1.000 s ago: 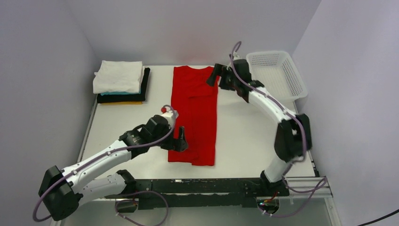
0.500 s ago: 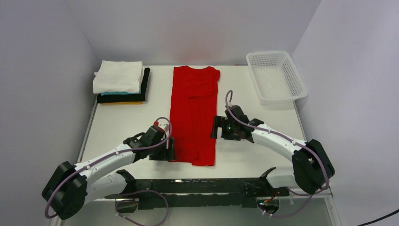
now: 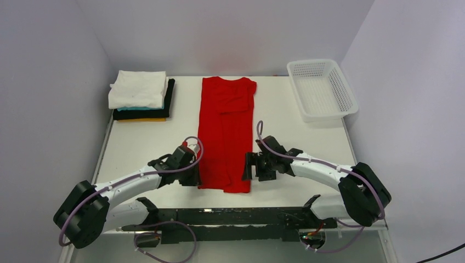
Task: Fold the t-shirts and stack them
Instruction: Grab the bottom of the folded rectangular tshirt with both arms
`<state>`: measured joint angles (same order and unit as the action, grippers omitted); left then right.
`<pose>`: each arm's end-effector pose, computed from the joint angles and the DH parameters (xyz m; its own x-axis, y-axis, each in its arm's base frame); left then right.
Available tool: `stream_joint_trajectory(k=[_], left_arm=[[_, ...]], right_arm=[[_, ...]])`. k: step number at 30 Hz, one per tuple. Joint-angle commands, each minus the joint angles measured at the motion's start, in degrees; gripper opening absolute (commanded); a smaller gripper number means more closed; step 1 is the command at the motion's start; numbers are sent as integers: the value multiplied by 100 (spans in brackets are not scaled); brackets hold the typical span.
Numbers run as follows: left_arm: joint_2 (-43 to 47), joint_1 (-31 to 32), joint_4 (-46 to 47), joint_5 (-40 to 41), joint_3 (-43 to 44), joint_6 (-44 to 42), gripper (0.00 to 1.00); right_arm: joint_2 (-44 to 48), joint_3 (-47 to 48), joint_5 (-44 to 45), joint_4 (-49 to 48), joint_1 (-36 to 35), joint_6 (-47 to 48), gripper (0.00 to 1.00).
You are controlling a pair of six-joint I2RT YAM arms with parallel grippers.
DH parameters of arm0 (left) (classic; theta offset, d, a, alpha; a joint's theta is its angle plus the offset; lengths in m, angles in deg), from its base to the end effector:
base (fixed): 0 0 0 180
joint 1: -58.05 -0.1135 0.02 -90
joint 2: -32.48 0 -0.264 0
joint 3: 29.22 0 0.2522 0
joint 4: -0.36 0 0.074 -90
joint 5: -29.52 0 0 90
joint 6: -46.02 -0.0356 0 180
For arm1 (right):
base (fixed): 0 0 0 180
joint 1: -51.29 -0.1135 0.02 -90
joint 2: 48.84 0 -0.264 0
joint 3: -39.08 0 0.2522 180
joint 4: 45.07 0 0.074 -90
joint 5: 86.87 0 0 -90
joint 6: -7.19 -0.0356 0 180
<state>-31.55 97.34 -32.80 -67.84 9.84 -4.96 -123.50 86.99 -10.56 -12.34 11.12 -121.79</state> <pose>0.1447 -0.1243 0.1515 -0.9390 -0.0385 -0.3417 0.1148 0.9017 -0.4169 0.1707 0.1551 0.1610 -0.9637 -0.0137 -0.2665 -0.1445 0.8664 0.4779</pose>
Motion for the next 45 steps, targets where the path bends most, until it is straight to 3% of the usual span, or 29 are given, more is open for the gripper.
stream_joint_trajectory(k=[1, 6, 14, 18, 21, 26, 31, 34, 41, 45], left_arm=[[65, -9, -253, -148, -56, -32, 17], [147, 6, -259, -282, -133, 24, 8], [120, 3, -224, -298, -82, 35, 6], [33, 3, -112, -259, -75, 99, 1], [147, 25, -370, -58, -69, 189, 0], [663, 49, -1040, 271, -115, 338, 0], [882, 336, -1137, 146, -170, 620, 0], [950, 501, -1541, 321, 17, 744, 0], [1335, 594, -1630, 406, 394, 865, 0], [1119, 538, -1137, 613, 712, 827, 0]], right_arm=[[96, -128, -414, 50, -250, -206, 84], [41, -346, -660, -177, -520, -344, 74], [-230, -440, -841, -299, -643, -505, 47], [-423, -462, -661, -346, -645, -408, 15], [-354, -562, -690, -317, -649, -447, 0], [114, -811, -637, -71, -648, -422, 0], [417, -1289, -1515, -831, -642, -800, 0], [532, -1296, -1577, -786, -658, -823, 0], [830, -723, -1309, -553, -618, -650, 0], [631, 7, -899, -371, -466, -366, 0]])
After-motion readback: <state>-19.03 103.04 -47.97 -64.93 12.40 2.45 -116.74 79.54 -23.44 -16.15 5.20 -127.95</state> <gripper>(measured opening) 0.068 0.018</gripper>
